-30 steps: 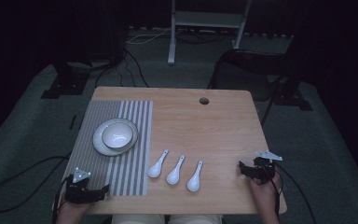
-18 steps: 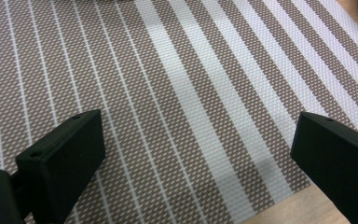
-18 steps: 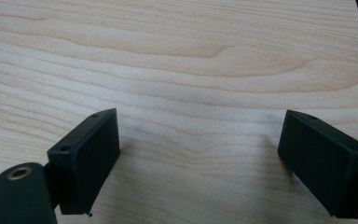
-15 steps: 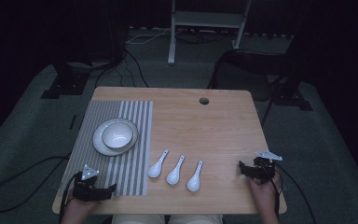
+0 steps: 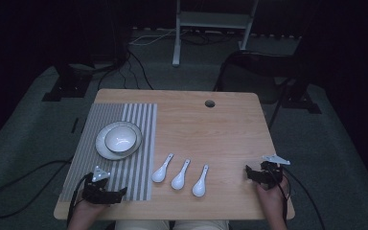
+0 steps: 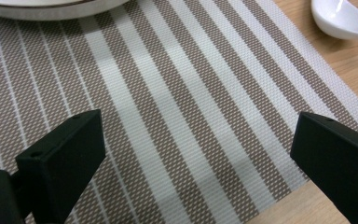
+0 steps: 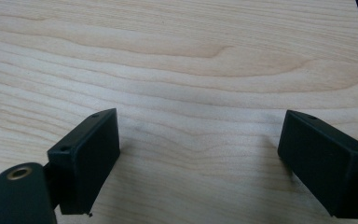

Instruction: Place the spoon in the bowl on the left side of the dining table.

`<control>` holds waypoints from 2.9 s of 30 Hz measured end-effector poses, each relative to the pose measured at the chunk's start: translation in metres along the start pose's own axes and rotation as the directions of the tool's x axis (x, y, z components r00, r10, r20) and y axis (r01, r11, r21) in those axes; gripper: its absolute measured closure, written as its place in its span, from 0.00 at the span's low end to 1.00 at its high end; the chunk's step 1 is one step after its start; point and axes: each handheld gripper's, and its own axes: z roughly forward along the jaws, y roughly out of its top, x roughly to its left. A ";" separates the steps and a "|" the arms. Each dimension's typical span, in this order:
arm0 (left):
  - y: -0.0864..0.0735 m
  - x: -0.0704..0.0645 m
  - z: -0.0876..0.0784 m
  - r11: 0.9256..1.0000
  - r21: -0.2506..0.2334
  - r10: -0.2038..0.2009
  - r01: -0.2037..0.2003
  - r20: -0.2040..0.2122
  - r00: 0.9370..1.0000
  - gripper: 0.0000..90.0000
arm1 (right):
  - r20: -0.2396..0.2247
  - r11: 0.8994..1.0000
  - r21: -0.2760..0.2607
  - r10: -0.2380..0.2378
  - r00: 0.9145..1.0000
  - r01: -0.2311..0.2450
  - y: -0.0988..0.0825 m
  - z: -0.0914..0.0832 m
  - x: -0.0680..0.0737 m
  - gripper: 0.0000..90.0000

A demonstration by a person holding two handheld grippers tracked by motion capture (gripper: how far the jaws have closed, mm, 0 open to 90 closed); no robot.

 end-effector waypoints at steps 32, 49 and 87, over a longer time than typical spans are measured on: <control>0.043 -0.033 0.009 0.995 -0.025 0.100 -0.098 0.077 0.992 0.05 | 0.000 1.000 0.000 0.000 1.000 0.000 0.000 0.000 0.000 0.13; 0.069 -0.055 0.021 0.989 -0.037 0.144 -0.140 0.127 0.981 0.05 | 0.000 1.000 0.000 0.000 1.000 0.000 0.000 0.000 0.000 0.13; 0.127 -0.112 0.073 0.967 0.016 0.245 -0.254 0.219 0.945 0.05 | 0.000 1.000 -0.001 -0.003 1.000 0.003 0.000 0.000 0.000 0.13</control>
